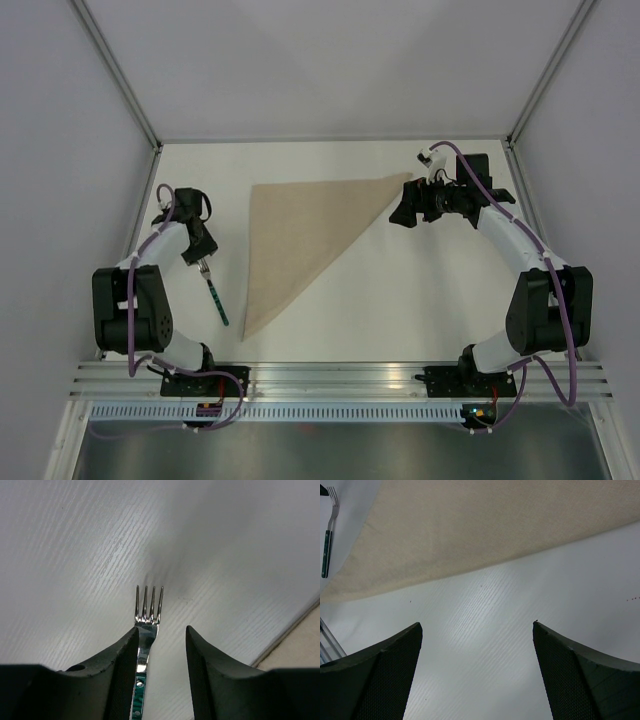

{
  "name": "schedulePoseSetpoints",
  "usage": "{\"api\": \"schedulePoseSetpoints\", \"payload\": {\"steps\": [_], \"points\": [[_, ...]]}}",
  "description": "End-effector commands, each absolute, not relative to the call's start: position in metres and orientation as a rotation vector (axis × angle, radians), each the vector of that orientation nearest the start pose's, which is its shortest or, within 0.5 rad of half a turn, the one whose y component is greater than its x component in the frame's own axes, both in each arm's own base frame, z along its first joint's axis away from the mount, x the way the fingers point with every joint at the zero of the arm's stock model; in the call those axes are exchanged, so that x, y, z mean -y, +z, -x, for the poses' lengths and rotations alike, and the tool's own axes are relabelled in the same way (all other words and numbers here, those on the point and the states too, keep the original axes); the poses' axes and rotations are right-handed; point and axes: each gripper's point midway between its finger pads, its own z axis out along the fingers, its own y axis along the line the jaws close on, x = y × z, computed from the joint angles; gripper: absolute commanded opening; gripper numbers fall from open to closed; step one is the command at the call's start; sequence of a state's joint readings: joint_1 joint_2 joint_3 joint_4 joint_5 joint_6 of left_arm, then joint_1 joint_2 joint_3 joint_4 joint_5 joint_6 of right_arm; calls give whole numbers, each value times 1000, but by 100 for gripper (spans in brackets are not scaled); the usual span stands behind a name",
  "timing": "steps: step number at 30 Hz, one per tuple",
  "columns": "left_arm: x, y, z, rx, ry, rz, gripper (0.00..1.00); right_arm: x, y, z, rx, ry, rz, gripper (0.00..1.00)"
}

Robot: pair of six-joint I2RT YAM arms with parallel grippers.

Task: Fold the napkin, place the utensils inside, and roll it up
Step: Pick up the fork at the center of the board.

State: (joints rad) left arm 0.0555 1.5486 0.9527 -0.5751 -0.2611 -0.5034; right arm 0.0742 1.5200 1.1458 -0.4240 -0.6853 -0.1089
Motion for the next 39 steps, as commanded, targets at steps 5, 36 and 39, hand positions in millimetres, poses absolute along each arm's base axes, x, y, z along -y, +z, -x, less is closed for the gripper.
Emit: {"api": "schedulePoseSetpoints", "payload": {"steps": [5,36,39], "points": [[-19,33,-263,-2609,77,936,49,-141,172,-365,-2157,831,559,96],[-48,55,-284,-2620,288,790,2,-142,166,-364,-2175,846,560,96],[-48,87,-314,-2567,243,670,2,-142,166,-366,-2175,845,559,95]]}}
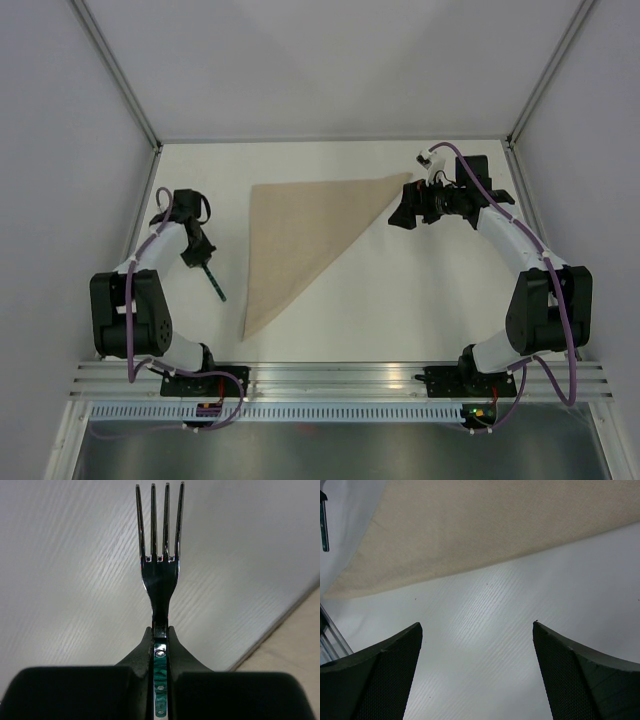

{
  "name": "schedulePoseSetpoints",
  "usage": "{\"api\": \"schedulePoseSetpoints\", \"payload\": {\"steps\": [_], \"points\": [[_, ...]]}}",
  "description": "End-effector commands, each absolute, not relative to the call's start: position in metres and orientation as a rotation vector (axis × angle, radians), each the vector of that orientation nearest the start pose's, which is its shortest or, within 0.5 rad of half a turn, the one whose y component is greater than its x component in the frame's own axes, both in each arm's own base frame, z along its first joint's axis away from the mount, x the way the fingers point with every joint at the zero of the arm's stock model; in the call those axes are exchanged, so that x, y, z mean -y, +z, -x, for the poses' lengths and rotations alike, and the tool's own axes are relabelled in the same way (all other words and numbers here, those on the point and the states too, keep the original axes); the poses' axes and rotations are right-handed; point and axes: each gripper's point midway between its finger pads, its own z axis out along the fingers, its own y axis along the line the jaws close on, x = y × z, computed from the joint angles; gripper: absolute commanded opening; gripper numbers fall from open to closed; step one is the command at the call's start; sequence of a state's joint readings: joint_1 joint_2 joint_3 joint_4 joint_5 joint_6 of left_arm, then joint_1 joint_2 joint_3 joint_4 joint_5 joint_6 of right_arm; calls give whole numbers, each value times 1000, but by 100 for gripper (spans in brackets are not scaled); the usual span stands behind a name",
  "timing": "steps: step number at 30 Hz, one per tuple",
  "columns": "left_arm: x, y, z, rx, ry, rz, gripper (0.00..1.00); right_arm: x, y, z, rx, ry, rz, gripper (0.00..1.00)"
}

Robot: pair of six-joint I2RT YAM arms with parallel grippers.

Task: Fold the napkin, place the utensils inside, and roll it up
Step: Pick up the fork at the center of the board, then place the fork on the napkin.

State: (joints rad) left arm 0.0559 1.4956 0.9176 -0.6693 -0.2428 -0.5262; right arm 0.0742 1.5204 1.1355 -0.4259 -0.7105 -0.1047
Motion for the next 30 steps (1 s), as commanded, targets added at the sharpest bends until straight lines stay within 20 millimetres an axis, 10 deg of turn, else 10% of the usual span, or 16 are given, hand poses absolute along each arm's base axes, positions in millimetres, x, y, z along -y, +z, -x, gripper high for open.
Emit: {"api": "schedulePoseSetpoints", "payload": {"steps": [1,6,10,13,22,30], "points": [[-38,95,-324,-2558,174,604,2,-142,165,-366,-2179,845,560,95],[17,147,-380,-2445,61,163,2,-137,168,-370,-2177,789,574,96],[121,169,-405,-2389,-134,-303,2,-131,172,-371,-2180,741,580,96],[185,148,-401,-2409,-254,-643,2,-125,182,-371,-2177,697,584,95],[294,103,-383,-2392,-564,-1035,2,-100,224,-367,-2148,627,518,95],[321,67,-377,-2486,-593,-1097,2,-99,230,-363,-2139,622,491,95]]}}
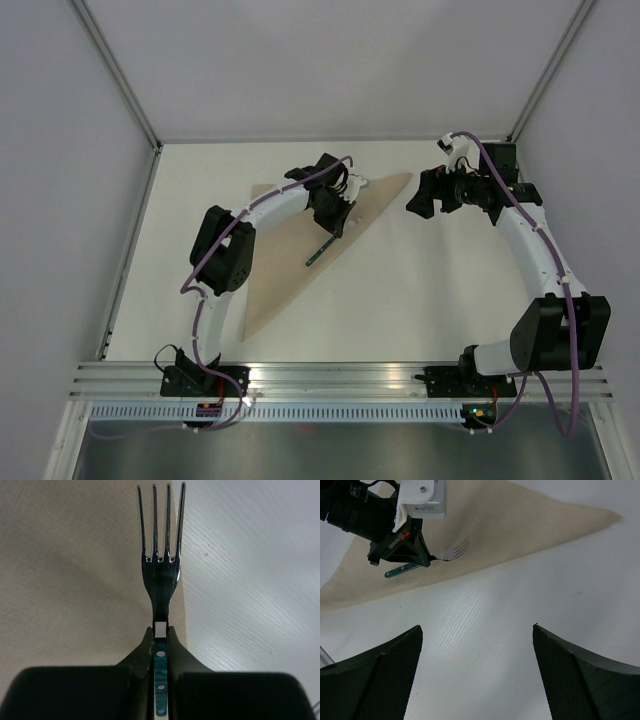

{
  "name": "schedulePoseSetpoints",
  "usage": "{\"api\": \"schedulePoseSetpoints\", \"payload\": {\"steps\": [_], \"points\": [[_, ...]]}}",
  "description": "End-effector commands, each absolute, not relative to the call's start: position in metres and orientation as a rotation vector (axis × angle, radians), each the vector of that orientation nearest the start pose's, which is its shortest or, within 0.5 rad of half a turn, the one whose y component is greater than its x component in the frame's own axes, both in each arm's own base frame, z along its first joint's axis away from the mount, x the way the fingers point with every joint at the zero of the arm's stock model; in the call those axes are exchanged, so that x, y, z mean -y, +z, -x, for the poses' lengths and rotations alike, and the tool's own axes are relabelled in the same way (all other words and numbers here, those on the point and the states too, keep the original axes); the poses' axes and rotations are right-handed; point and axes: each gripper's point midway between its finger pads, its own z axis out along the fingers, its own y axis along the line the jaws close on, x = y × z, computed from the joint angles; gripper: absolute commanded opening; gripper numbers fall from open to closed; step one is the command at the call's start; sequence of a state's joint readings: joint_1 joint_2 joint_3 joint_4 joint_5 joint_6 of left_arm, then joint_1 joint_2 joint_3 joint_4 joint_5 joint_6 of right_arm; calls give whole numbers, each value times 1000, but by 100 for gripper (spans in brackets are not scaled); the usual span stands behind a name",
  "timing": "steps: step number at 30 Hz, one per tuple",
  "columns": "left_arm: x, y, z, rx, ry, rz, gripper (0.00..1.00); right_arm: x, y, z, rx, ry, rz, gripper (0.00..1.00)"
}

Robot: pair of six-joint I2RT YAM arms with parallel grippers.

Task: Fold the napkin, place the utensils inside, and roll it up
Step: Place the fork on the napkin.

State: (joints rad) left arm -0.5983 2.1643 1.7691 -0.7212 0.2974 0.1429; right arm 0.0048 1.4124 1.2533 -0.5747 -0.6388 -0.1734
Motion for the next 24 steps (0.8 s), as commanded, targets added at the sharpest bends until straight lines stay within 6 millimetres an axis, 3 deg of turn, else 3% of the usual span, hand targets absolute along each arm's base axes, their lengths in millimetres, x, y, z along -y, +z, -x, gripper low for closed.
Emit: {"api": "schedulePoseSetpoints", "payload": {"steps": [1,24], "points": [[323,69,-377,-2488,-601,-1086,2,-100,228,-363,-2145,626,490,95],[318,38,-352,-2657,-622,-1027,2,-105,214,-364,-2159,676,484,95]]}}
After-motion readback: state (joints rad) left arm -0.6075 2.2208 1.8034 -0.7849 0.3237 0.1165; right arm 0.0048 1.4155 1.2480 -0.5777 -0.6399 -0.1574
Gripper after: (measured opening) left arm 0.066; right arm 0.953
